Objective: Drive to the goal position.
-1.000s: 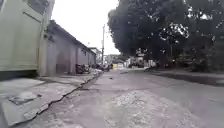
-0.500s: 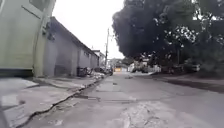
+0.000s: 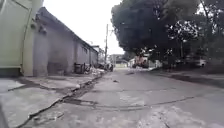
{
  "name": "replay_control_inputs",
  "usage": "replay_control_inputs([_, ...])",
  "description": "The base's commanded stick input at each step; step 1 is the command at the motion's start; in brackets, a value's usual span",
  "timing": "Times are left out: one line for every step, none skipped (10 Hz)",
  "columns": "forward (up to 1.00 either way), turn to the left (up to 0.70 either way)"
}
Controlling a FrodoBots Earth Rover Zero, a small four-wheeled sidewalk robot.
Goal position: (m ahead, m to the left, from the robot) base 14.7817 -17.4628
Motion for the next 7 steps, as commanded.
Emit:
replay_control_inputs([1.0, -0.16])
replay_control_inputs([1.0, -0.03])
replay_control_inputs([1.0, 0.0])
replay_control_inputs([1.0, 0.0])
replay_control_inputs([1.0, 0.0])
replay_control_inputs([1.0, 0.0])
replay_control_inputs([1.0, 0.0])
